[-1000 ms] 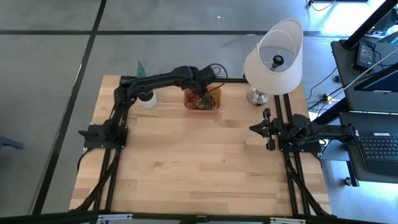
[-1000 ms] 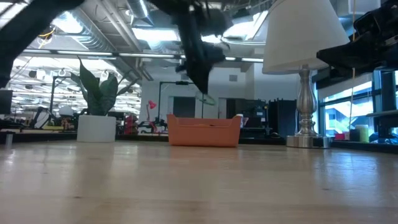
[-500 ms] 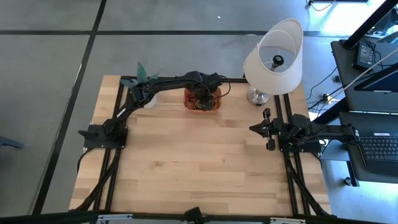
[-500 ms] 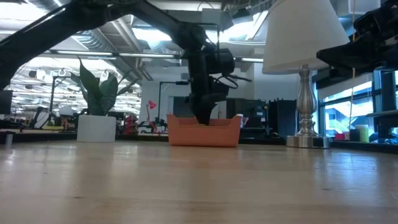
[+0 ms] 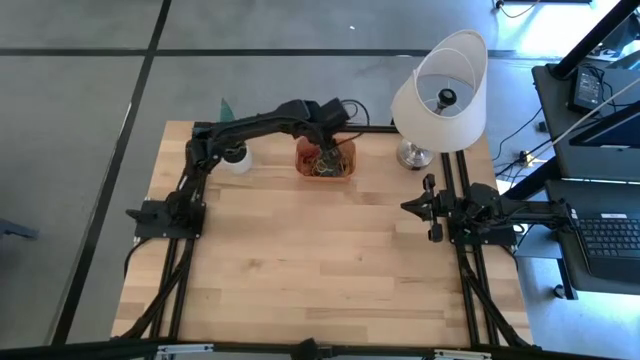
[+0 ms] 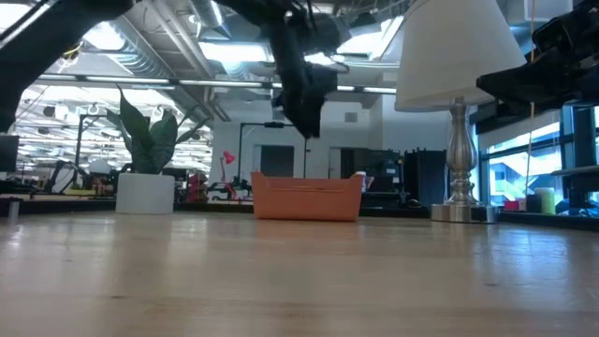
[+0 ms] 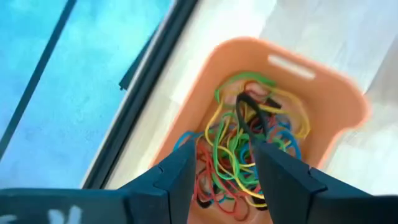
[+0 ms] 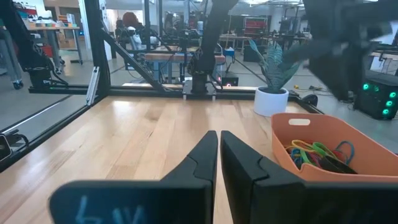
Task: Pick and place rubber bands into bin
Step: Return to Home Position
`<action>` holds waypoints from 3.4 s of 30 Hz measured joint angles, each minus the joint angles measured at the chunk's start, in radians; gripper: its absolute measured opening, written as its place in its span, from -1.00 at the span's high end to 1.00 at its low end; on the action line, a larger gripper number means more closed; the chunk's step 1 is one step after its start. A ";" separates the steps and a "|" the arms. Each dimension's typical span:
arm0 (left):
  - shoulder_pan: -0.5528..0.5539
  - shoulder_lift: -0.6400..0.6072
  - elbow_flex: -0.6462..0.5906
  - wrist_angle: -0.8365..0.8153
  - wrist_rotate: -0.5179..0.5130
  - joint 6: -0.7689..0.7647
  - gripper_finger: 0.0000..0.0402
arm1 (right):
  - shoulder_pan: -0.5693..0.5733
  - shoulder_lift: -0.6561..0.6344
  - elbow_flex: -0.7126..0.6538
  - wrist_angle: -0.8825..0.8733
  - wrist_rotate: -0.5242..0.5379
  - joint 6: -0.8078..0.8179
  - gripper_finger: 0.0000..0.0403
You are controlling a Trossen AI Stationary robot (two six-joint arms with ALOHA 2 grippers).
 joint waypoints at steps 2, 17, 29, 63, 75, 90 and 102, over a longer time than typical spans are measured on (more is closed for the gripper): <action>-0.008 -0.028 0.000 0.001 -0.001 -0.032 0.21 | 0.000 0.000 0.000 0.000 0.000 0.000 0.87; -0.099 -0.139 0.000 0.001 0.006 -0.321 0.23 | 0.000 0.000 0.000 0.000 0.000 0.000 0.87; -0.241 -0.139 -0.001 -0.007 0.005 -0.445 0.23 | 0.000 0.000 0.000 0.000 0.000 0.000 0.87; -0.427 -0.681 -1.096 0.745 0.214 0.015 0.24 | 0.000 0.000 0.000 0.000 0.000 0.000 0.87; -0.426 -1.316 -1.656 1.111 0.203 0.005 0.23 | 0.000 0.000 0.000 0.000 0.000 0.000 0.87; -0.426 -1.862 -1.865 1.109 0.165 0.023 0.23 | 0.000 0.000 0.000 -0.001 0.000 0.000 0.87; -0.426 -2.098 -1.967 1.100 0.168 0.051 0.24 | 0.000 0.000 0.000 -0.001 0.000 0.000 0.87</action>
